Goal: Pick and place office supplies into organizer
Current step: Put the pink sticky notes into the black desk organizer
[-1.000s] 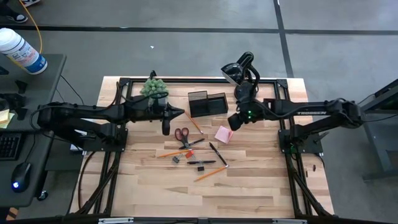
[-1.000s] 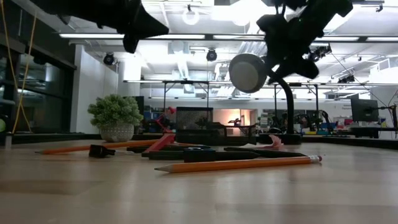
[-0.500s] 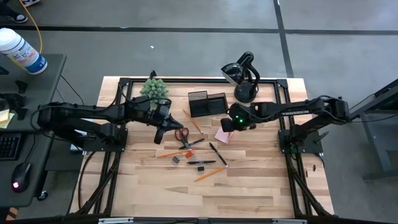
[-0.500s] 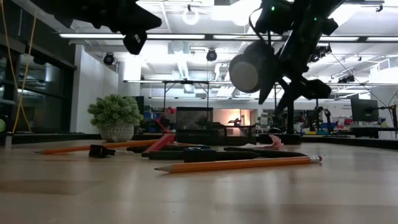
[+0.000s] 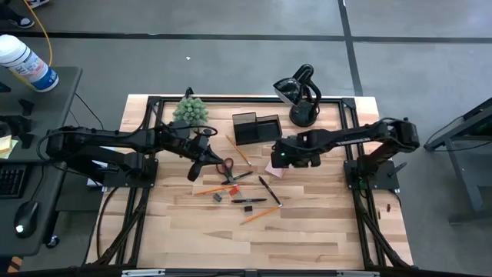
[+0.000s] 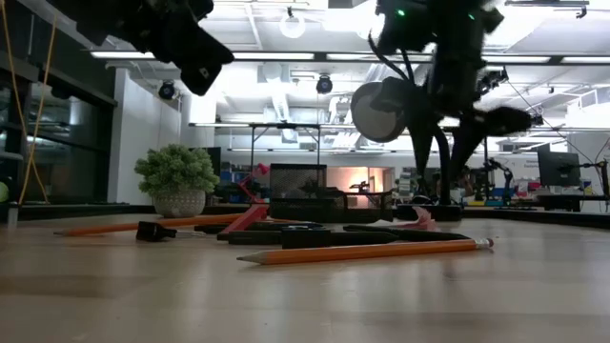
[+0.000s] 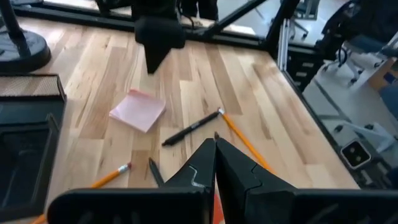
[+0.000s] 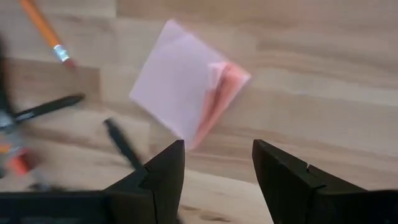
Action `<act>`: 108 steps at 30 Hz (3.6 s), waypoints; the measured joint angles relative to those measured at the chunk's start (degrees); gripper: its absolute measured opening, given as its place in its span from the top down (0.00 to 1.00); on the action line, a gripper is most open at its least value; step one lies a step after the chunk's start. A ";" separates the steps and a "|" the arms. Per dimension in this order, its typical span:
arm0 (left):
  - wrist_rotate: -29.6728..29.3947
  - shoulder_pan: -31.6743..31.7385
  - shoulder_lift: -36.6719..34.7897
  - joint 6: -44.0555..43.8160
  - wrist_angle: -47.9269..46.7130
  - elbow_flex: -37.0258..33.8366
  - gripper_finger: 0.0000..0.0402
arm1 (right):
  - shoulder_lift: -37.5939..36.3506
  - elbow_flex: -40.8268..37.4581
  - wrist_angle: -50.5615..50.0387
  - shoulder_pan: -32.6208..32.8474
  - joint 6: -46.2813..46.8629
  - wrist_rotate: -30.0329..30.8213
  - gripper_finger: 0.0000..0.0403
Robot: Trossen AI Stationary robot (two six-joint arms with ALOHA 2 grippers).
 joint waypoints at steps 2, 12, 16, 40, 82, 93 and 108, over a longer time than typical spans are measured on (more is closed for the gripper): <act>-0.01 0.00 0.00 0.91 -0.63 0.00 1.00 | 2.75 5.53 -5.69 0.54 -0.08 2.77 0.54; 0.01 0.00 0.00 2.08 -1.53 0.00 1.00 | 16.83 20.36 -11.48 -0.07 -4.36 2.70 0.54; 1.41 0.00 0.00 2.40 -3.25 0.00 1.00 | 19.22 21.02 -16.94 -1.06 -0.42 2.29 0.54; 2.32 0.00 0.00 5.04 -5.43 0.00 1.00 | 19.90 10.28 -7.50 -2.01 7.69 0.49 0.54; 2.29 0.00 0.00 7.01 -5.52 0.00 1.00 | 7.72 8.71 -1.31 -3.51 1.94 12.37 1.00; 2.04 0.00 0.00 7.00 -5.56 0.00 1.00 | 3.68 8.80 1.91 -6.97 3.04 18.53 1.00; 0.16 0.00 0.00 6.54 -5.58 0.00 1.00 | 3.81 8.80 7.03 -11.88 5.22 20.68 1.00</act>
